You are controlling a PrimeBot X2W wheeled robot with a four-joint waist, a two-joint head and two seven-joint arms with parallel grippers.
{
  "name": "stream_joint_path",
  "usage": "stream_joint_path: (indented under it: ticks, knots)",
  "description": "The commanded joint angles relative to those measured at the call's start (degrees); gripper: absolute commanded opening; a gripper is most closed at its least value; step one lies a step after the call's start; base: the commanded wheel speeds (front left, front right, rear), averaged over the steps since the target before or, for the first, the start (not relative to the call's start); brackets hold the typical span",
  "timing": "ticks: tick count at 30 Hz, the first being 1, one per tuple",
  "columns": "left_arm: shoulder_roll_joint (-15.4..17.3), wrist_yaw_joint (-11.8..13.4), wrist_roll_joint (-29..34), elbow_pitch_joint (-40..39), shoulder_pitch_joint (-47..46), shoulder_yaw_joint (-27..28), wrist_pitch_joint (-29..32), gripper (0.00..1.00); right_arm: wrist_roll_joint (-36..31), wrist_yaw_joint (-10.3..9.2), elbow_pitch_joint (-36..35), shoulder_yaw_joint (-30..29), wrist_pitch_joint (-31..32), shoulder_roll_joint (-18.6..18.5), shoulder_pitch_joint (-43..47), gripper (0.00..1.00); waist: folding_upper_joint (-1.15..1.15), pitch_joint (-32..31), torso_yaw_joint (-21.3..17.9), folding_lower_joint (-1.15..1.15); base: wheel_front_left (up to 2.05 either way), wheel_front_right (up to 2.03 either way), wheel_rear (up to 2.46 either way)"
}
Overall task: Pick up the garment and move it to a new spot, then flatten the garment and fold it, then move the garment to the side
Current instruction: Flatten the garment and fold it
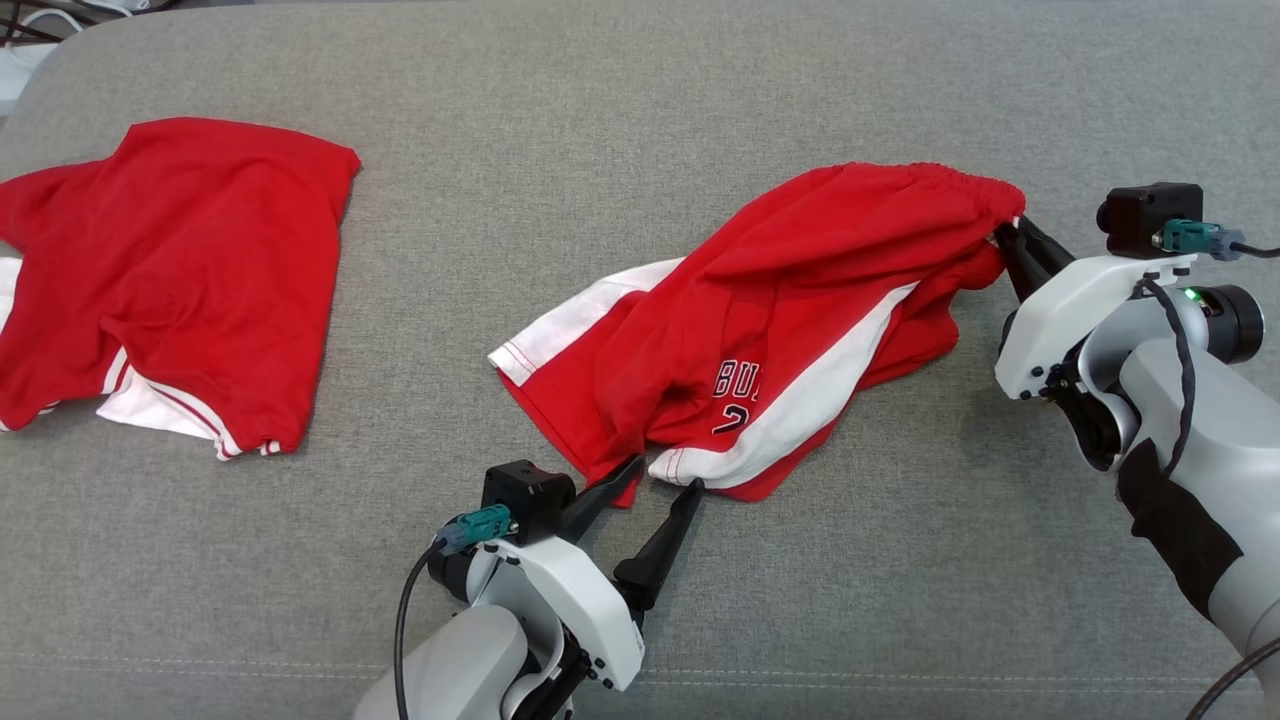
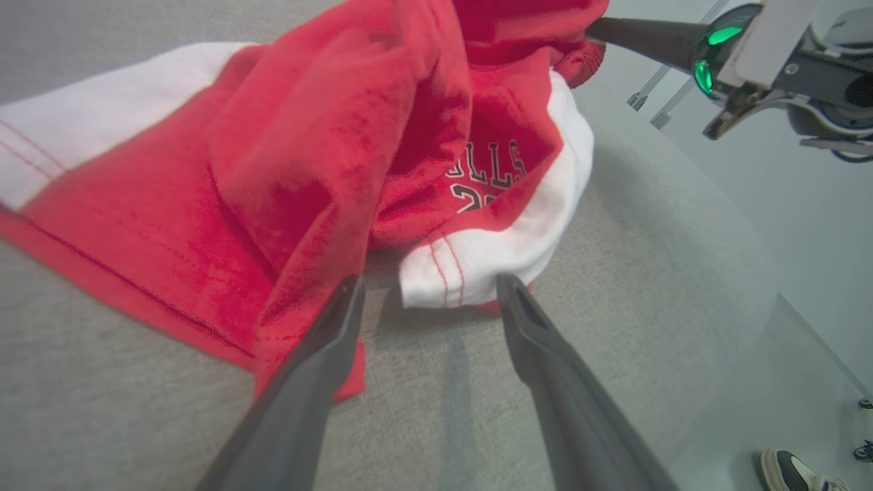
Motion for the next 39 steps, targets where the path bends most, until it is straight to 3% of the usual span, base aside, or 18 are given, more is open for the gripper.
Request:
stream_joint_path:
  ticks: [1, 6, 9, 10, 17, 18, 19, 25, 28, 33, 39]
  knots:
    - [0.33, -0.41, -1.13, -0.95, -2.68, 0.80, -0.34, 1.00, -0.61, 0.24, -0.92, -0.36, -0.82, 0.20, -0.32, 0.00, 0.00, 0.14, -0.20, 0.00, 0.00, 0.00, 0.00]
    - [0.84, -0.41, -3.55, -1.51, -3.27, -0.90, -0.34, 0.99, -1.29, 0.24, -1.38, -1.24, -0.82, 0.16, -0.19, 0.00, 0.00, 0.37, -0.52, 0.00, 0.00, 0.00, 0.00]
    - [1.24, -0.42, -4.77, -2.14, -3.45, -1.91, -0.34, 0.87, -1.69, 0.24, -1.53, -1.83, -0.83, 0.09, -0.04, 0.00, 0.00, 0.43, -0.55, 0.00, 0.00, 0.00, 0.00]
    - [1.40, -0.42, -5.11, -2.11, -3.50, -2.42, -0.34, 0.78, -1.83, 0.24, -1.55, -2.05, -0.83, 0.09, 0.00, 0.00, 0.00, 0.44, -0.54, 0.00, 0.00, 0.00, 0.00]
    - [2.15, -0.42, -6.47, -2.95, -4.19, -4.04, -0.34, 0.40, -2.80, 0.24, -1.86, -3.44, -0.83, 0.34, 0.48, 0.00, 0.00, 0.45, -0.39, 0.00, 0.00, 0.00, 0.00]
    - [2.26, -0.42, -6.55, -3.15, -4.25, -4.38, -0.34, 0.25, -2.93, 0.24, -1.93, -3.61, -0.83, 0.40, 0.57, 0.00, 0.00, 0.40, -0.42, 0.00, 0.00, 0.00, 0.00]
    - [2.42, -0.42, -6.56, -3.43, -4.30, -4.57, -0.34, 0.00, -3.07, 0.24, -1.99, -3.75, -0.83, 0.47, 0.66, 0.00, 0.00, 0.34, -0.45, 0.00, 0.00, 0.00, 0.00]
    - [3.11, -0.42, -7.53, -5.08, -4.10, -4.62, -0.34, 0.00, -3.24, 0.24, -2.68, -4.57, -0.83, 0.43, 1.35, 0.00, 0.00, -0.21, -0.53, 0.00, 0.00, 0.00, 0.00]
    - [4.28, -0.42, -10.17, -7.23, -3.96, -2.05, -0.34, 0.00, -2.25, 0.24, -4.60, -5.20, -0.83, 0.13, 2.33, 0.00, 0.00, -1.14, -0.44, 0.00, 0.00, 0.00, 0.00]
    - [11.99, -0.42, -11.08, -9.88, -8.12, 0.63, -0.34, 0.00, 4.62, 0.24, -11.86, -6.74, 2.48, -1.02, 5.01, 0.00, 0.00, -3.49, -0.09, 0.00, 0.00, 0.00, 0.00]
    - [20.43, -0.42, -14.51, -9.40, -18.55, 0.04, 0.47, 0.00, 23.01, 0.24, -23.78, -14.60, 12.04, -0.76, 7.58, 0.00, 0.00, -5.89, -0.27, 0.00, 0.00, 0.00, 0.00]
